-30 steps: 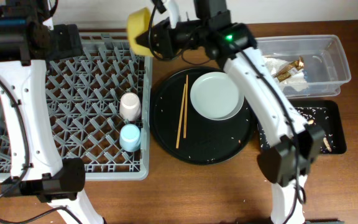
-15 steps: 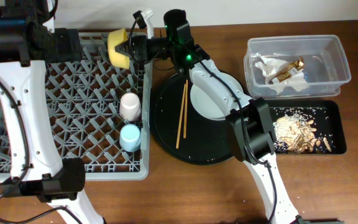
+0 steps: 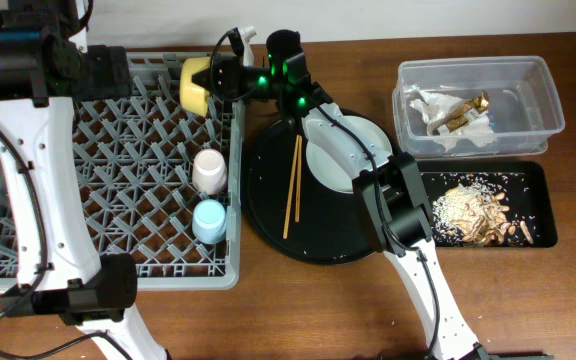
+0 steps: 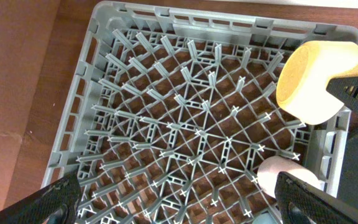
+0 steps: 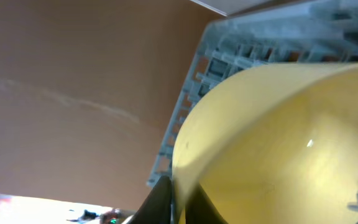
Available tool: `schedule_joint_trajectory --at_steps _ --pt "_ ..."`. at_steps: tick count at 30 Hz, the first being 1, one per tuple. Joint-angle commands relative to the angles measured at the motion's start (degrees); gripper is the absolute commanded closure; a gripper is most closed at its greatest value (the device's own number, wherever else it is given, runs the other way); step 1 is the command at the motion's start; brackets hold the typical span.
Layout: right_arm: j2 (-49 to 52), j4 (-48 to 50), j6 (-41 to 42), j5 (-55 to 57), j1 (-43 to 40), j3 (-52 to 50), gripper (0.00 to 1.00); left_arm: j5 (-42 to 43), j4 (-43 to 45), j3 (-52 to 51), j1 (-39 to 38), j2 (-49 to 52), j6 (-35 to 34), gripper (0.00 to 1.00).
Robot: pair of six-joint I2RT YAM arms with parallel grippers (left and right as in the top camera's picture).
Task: Sort waste into correct bins and load items into the dishwasher rack
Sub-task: 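Carry the yellow bowl to the rack's back edge and release it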
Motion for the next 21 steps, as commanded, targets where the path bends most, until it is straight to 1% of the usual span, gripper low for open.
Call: schedule_joint_trajectory --at_steps 1,3,5,6,7,9,11,16,18,20,21 --pt "0.2 -0.4 0.0 -3.5 -0.7 0.0 0.62 -0.4 0.0 1.0 0.2 -0.1 0.7 0.01" --pt "0.2 -0.4 0.0 -4.3 -0.6 0.0 0.44 -0.4 0.0 1.0 0.2 -0.1 0.7 0.01" --pt "-0.5 -2.4 0.0 -4.2 -0.9 0.0 0.36 -0.4 0.0 1.0 0.2 -0.1 0.7 0.01" --pt "-0.9 -3.9 -0.3 -3.7 -1.2 0.0 0.34 -0.4 0.0 1.0 0.2 -0.1 0.7 0.01" --pt "-1.3 -4.9 -0.9 -3.3 -1.4 0.0 0.32 -0.4 0.0 1.0 0.2 -0.1 0.7 0.01" --pt "-2.6 -10.8 -4.6 -1.2 -2.5 0.0 0.3 -0.4 0.0 1.0 0.2 -0.1 0.7 0.01" --pt "-5.3 -21.5 -13.7 3.1 -3.5 0.0 0.29 -0.4 0.0 1.0 0.2 -0.1 0.7 0.01" --pt "-9.6 -29.3 -22.3 7.0 -3.6 0.1 0.29 -0.4 0.0 1.0 0.2 -0.1 0.7 0.01" --pt "-11.1 -32.0 -24.6 8.7 -3.7 0.1 0.29 -0.4 0.0 1.0 0.2 -0.1 0.7 0.01" --pt "-14.8 -42.9 -33.4 17.1 -3.6 0.1 0.28 -0.4 0.0 1.0 0.2 -0.1 0.7 0.01" --pt "-17.1 -49.2 -37.5 22.1 -3.7 0.1 0.26 -0.4 0.0 1.0 0.2 -0.1 0.7 0.01"
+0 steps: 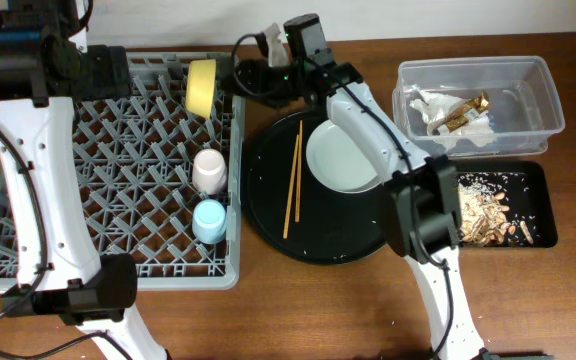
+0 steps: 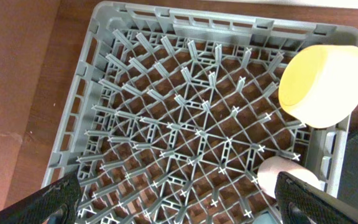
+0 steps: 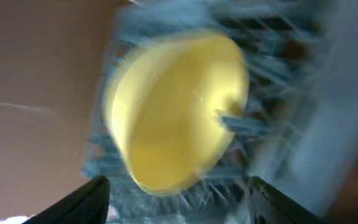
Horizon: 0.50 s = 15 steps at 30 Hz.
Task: Sort waste into correct bins and load items into the dishwasher rack
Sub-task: 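Carry the yellow bowl to the rack's back edge and release it, then grasp the white plate's rim with the right gripper and lift it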
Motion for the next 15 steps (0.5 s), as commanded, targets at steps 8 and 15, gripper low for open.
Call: schedule_joint_trajectory --at_steps 8,15 --pt "-14.5 -50.0 -22.6 46.5 -0.5 -2.3 0.09 -0.4 0.0 1.0 0.2 -0.1 0.7 0.01" --pt "-13.7 -36.3 -30.2 48.3 4.5 -21.3 0.36 -0.4 0.0 1.0 0.2 -0.1 0.7 0.01"
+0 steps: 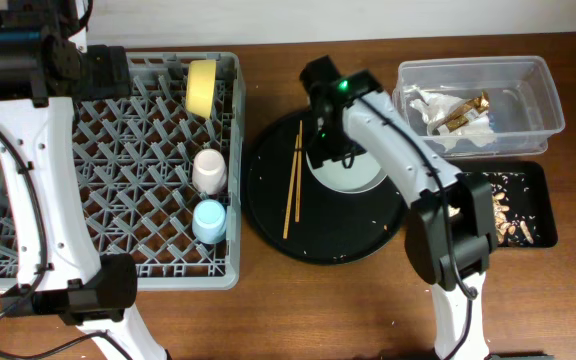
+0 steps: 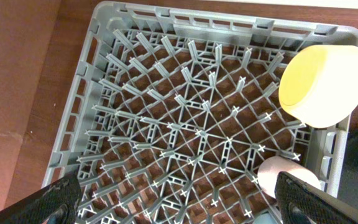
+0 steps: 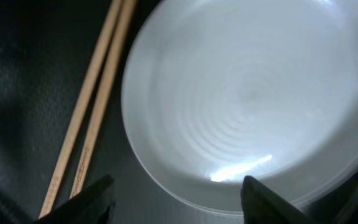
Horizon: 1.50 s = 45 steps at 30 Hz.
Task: Sort waste into correct bins and load items into the dishwasher rack
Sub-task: 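Grasp the white plate's rim with the right gripper and lift it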
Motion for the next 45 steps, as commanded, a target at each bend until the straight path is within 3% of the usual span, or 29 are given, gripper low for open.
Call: schedule_joint_trajectory --at_steps 1,4,7,9,14,16,20,24,27,30,32,36,38,45 --pt "0.3 4.1 -2.8 5.3 3.9 -5.1 0.37 -0.4 0.0 0.9 0.2 -0.1 0.7 0.01" --pt "0.4 7.6 -4.1 7.6 4.7 -8.9 0.49 -0.4 0.0 0.9 0.2 -0.1 0.7 0.01" --pt "0.5 13.4 -7.0 7.8 4.6 -12.9 0.54 -0.4 0.0 0.9 0.2 -0.1 0.7 0.01" --pt "0.7 14.5 -7.4 7.8 4.6 -13.3 0.76 -0.4 0.0 0.9 0.2 -0.1 0.7 0.01" --pt "2.6 14.7 -9.7 7.8 4.6 -13.3 0.82 -0.4 2.0 0.9 0.2 0.0 0.7 0.01" --pt "2.6 14.8 -9.9 7.7 4.6 -13.3 0.95 -0.4 2.0 0.9 0.2 0.0 0.7 0.01" --pt "3.2 14.2 -11.6 7.4 4.6 -13.3 0.95 -0.7 2.0 0.9 0.2 0.0 0.9 0.01" --pt "1.2 12.6 -11.4 4.4 4.2 -10.3 0.96 -15.7 -0.5 1.0 0.2 -0.7 0.9 0.01" --pt "-3.0 7.9 -10.6 -0.7 2.7 -1.4 0.96 -16.4 -1.3 1.0 0.3 -2.1 0.8 0.01" --pt "-4.9 0.0 -9.8 -7.2 1.1 14.5 0.96 -14.4 1.3 1.0 1.7 -5.1 0.2 0.0" --pt "-4.9 -0.4 -5.0 -14.5 0.7 24.0 0.96 -14.2 2.6 1.0 3.3 -7.1 -2.7 0.0" --pt "-4.4 17.6 9.5 -33.1 1.6 28.9 0.96 -10.1 2.2 0.9 9.1 -9.2 -15.1 0.0" --pt "-2.8 33.1 13.9 -42.2 3.4 28.0 0.96 -7.7 2.2 0.9 11.9 -9.1 -27.0 0.01" --pt "3.3 62.0 35.2 -51.2 7.6 25.9 0.96 -7.3 2.0 0.9 12.0 -9.1 -27.0 0.01"
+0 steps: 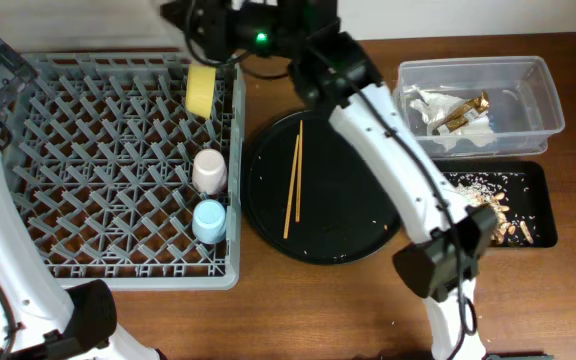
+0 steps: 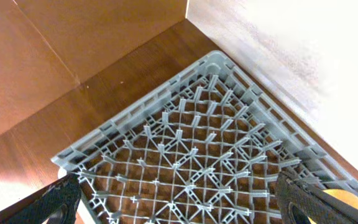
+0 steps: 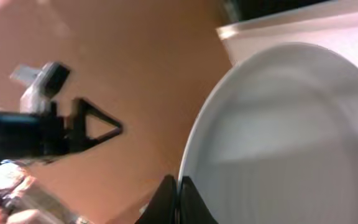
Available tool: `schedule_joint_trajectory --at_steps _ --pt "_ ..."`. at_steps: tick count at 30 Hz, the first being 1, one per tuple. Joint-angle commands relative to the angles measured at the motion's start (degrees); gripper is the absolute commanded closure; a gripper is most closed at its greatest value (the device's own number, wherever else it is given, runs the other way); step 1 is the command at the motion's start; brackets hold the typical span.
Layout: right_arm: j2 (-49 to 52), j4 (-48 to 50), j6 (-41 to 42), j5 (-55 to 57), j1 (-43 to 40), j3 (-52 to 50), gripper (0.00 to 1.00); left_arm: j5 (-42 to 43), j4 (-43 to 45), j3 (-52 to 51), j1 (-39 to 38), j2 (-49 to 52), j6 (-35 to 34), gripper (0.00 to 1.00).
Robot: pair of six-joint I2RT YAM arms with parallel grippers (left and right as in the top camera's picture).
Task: Sort waste into correct bins and load items into the dishwasher rack
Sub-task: 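Grasp the white plate's rim with the right gripper and lift it, then stand the white plate upright in the rack and release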
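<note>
My right gripper is shut on the rim of a white plate, which fills the right wrist view. In the overhead view the right arm reaches to the far edge of the grey dishwasher rack, and the plate itself does not show there. A yellow bowl stands on edge in the rack's far right corner, with a pale cup and a blue cup nearer. Two chopsticks lie on the black round tray. My left gripper is open, high above the rack.
A clear bin holding wrappers and paper stands at the far right. In front of it lies a black rectangular tray with food scraps. The left arm runs along the rack's left side.
The right gripper was open over the white plate on the round tray; now it is shut on the plate's rim, up by the rack's far edge. The left arm has drawn back from the rack.
The right gripper first held the yellow bowl at the rack's far right corner. Then it was off the bowl, which stood on edge in the rack. Then it hung open over the white plate. Now it holds the plate, and only chopsticks are left on the round tray.
</note>
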Motion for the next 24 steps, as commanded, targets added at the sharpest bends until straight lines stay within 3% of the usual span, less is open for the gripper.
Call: schedule_joint_trajectory --at_steps 1,2,4,7,10,17,19,24 --pt "4.7 4.7 13.5 -4.4 0.5 -0.5 0.96 0.5 0.1 0.7 0.2 -0.8 -1.6 0.01" --pt "7.0 6.1 20.9 -3.0 0.5 -0.5 0.96 0.5 0.1 0.7 0.2 -0.8 -1.6 0.01" --pt "9.5 6.1 28.0 0.1 0.6 -0.5 0.96 0.5 0.1 0.7 0.1 -0.8 -1.6 0.0" --pt "11.9 13.6 33.9 3.6 1.2 -0.5 0.96 0.5 0.1 0.7 0.2 -0.8 -1.6 0.01" --pt "12.7 15.4 40.2 15.3 2.7 -0.5 0.96 0.5 0.1 0.7 0.2 -0.8 -1.6 0.01" --pt "13.6 0.7 41.0 45.6 11.0 -0.5 0.96 0.5 0.1 0.7 0.1 -0.8 -1.6 0.01" --pt "13.9 0.0 41.0 46.2 11.2 -0.6 0.96 0.5 0.1 0.7 0.1 -0.8 -1.6 0.0" --pt "18.3 8.5 41.0 39.3 10.9 -0.6 0.96 0.5 0.1 0.7 0.1 -0.8 -1.6 0.01"
